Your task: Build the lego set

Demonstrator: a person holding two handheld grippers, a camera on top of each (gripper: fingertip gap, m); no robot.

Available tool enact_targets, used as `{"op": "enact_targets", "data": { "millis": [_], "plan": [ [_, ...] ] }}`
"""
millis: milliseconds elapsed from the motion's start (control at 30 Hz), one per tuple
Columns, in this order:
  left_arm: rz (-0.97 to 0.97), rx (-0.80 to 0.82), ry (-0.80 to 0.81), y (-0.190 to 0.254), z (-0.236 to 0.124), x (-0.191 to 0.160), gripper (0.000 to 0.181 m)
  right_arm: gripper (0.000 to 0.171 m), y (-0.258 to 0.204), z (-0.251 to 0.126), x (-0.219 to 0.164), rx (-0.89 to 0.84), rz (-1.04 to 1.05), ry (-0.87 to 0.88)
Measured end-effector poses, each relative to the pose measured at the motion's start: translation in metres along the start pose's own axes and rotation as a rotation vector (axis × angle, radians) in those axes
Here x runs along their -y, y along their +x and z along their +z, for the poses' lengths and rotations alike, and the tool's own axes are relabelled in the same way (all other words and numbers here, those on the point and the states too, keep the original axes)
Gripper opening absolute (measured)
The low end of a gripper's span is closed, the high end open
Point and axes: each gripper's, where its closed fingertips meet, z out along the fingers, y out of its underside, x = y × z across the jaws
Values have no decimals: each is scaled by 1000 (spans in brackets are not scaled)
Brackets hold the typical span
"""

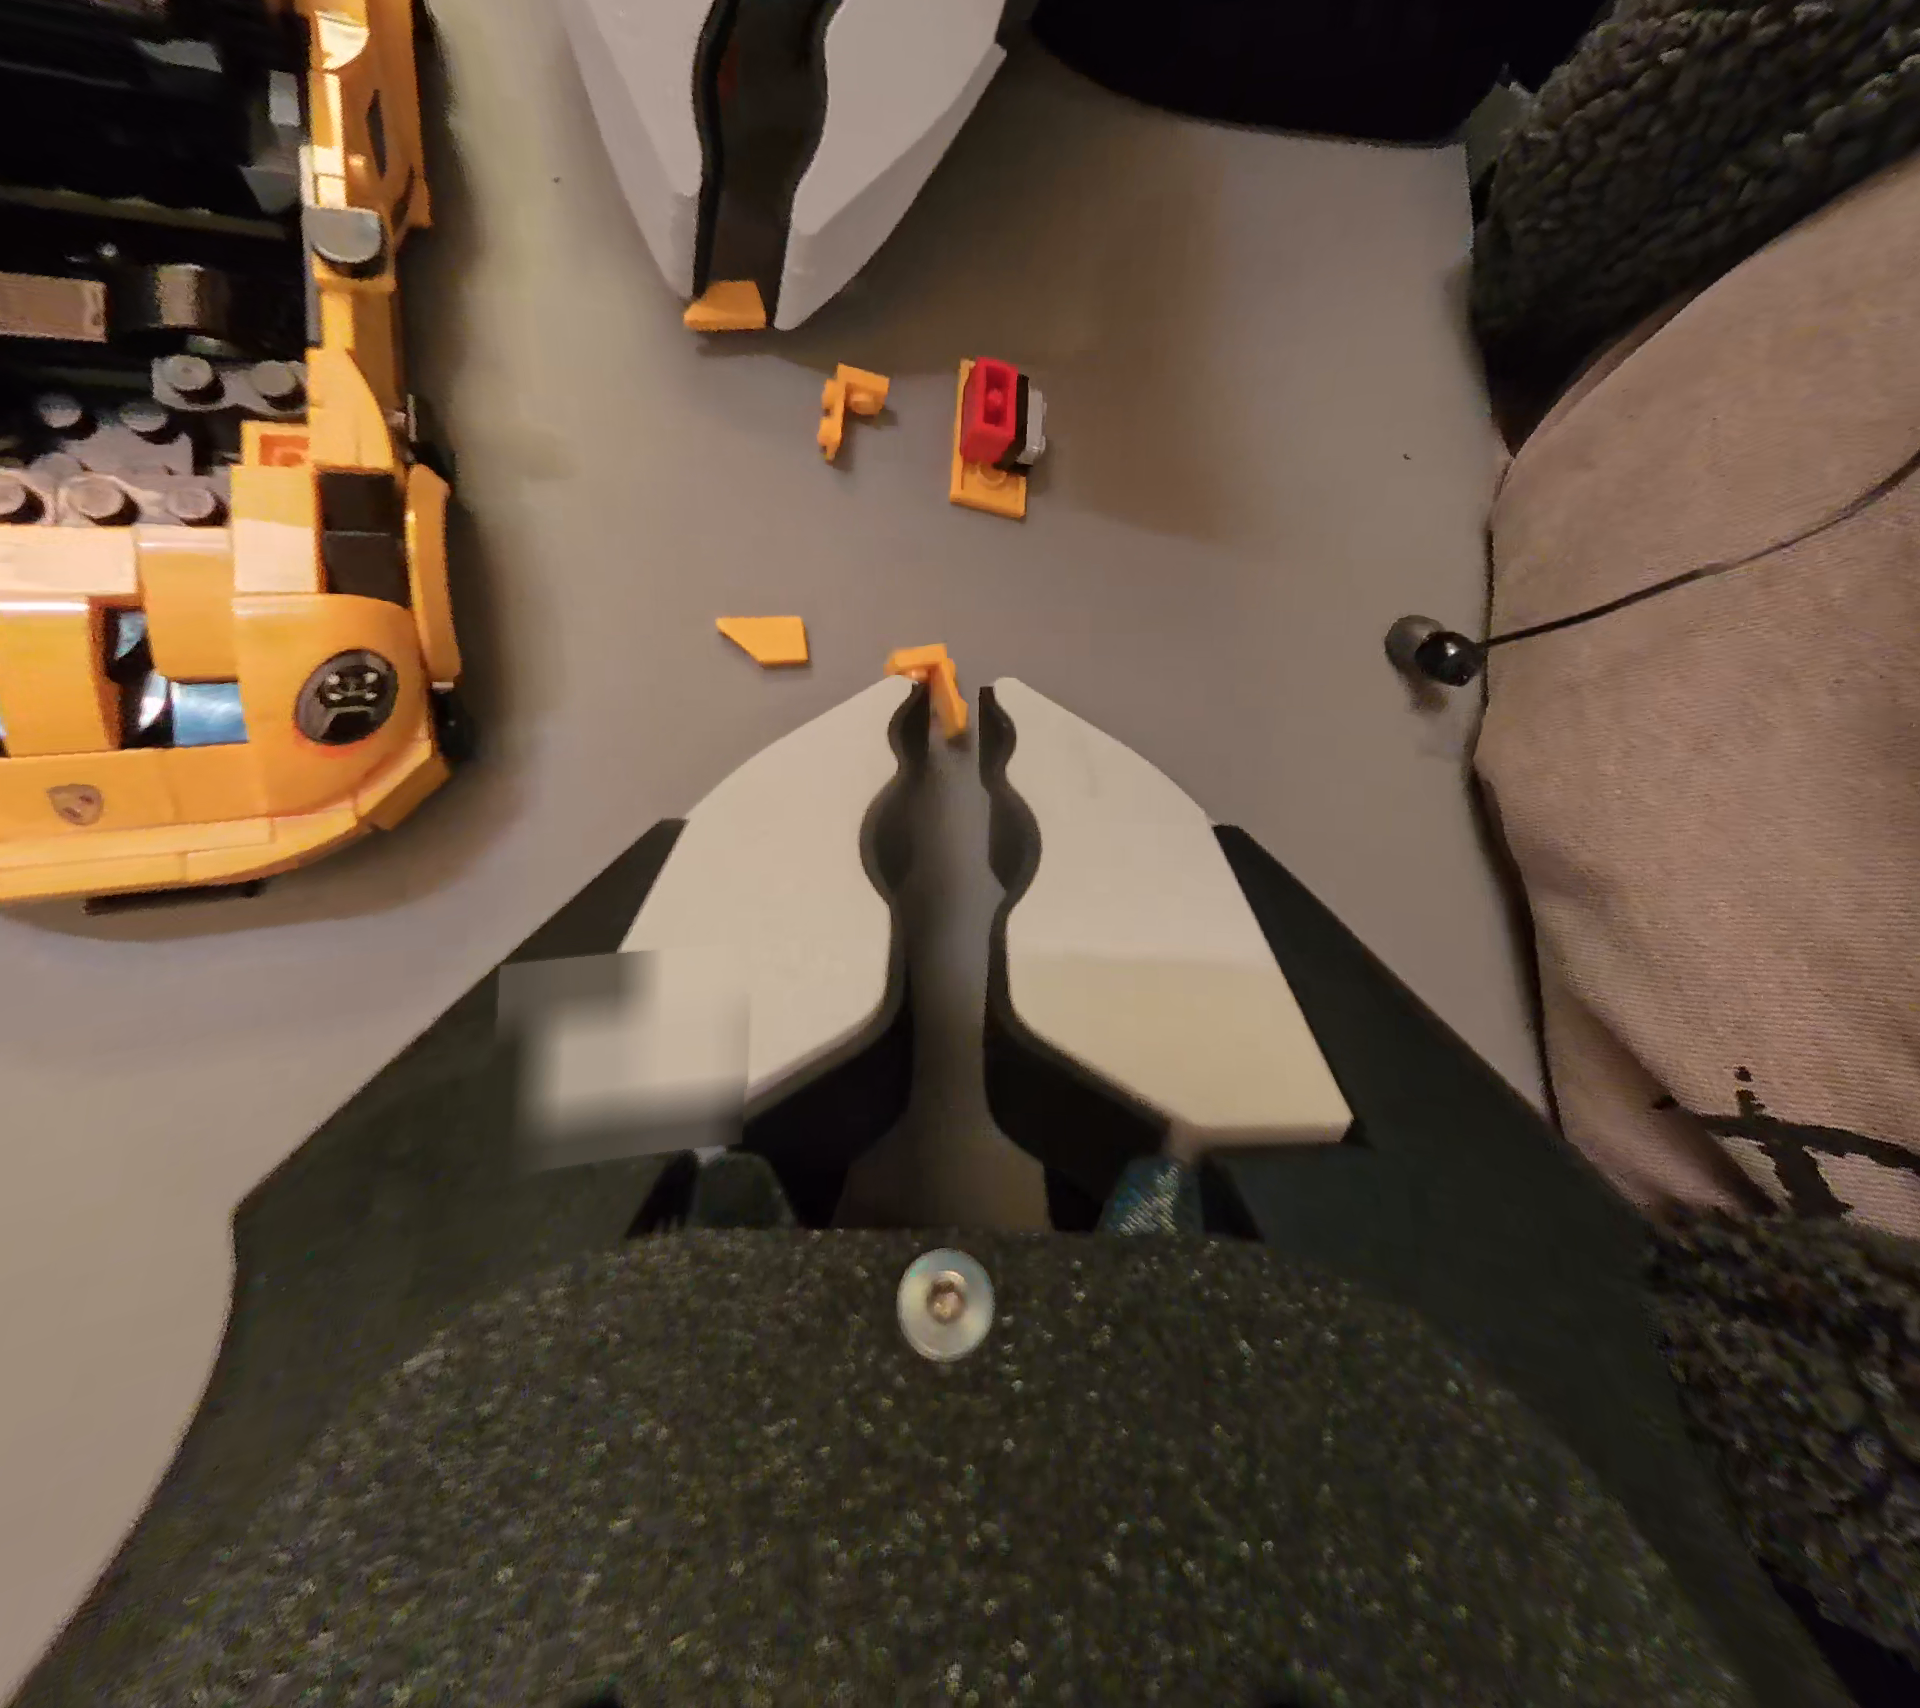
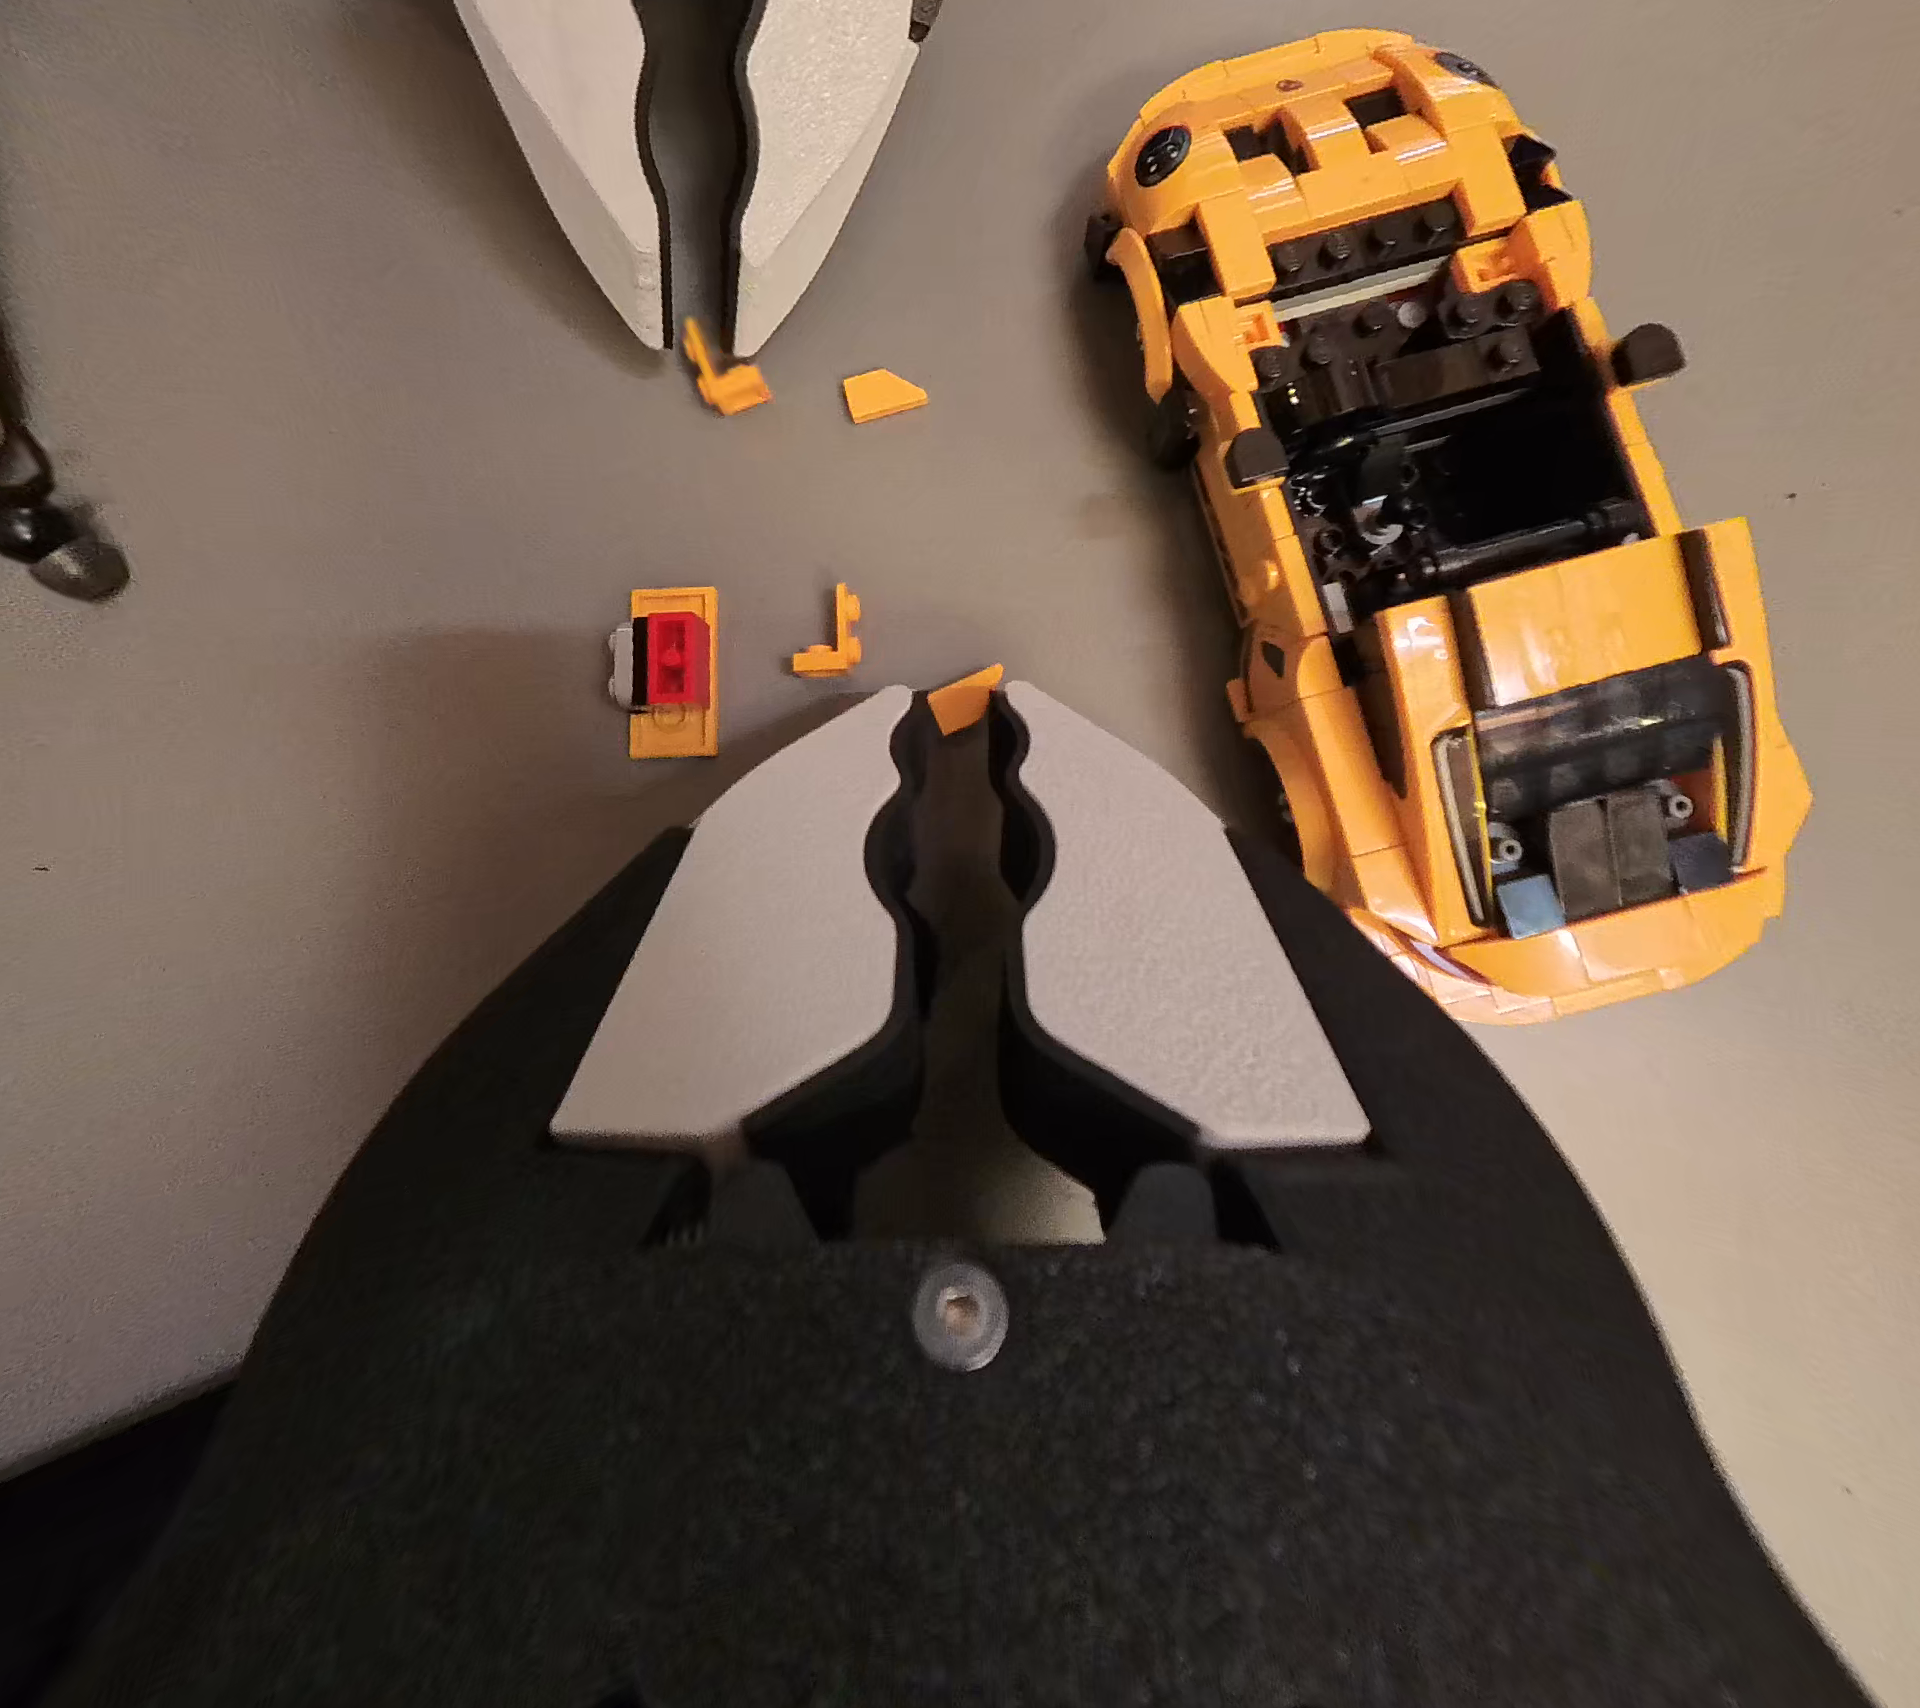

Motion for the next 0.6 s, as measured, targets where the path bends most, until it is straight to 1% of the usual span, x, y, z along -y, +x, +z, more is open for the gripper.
{"op": "enact_targets", "data": {
  "millis": [600],
  "plan": [
    [42,37,-9,0,1,-1,10,11,-4,1,-1,-25,-41,-16]
  ]
}}
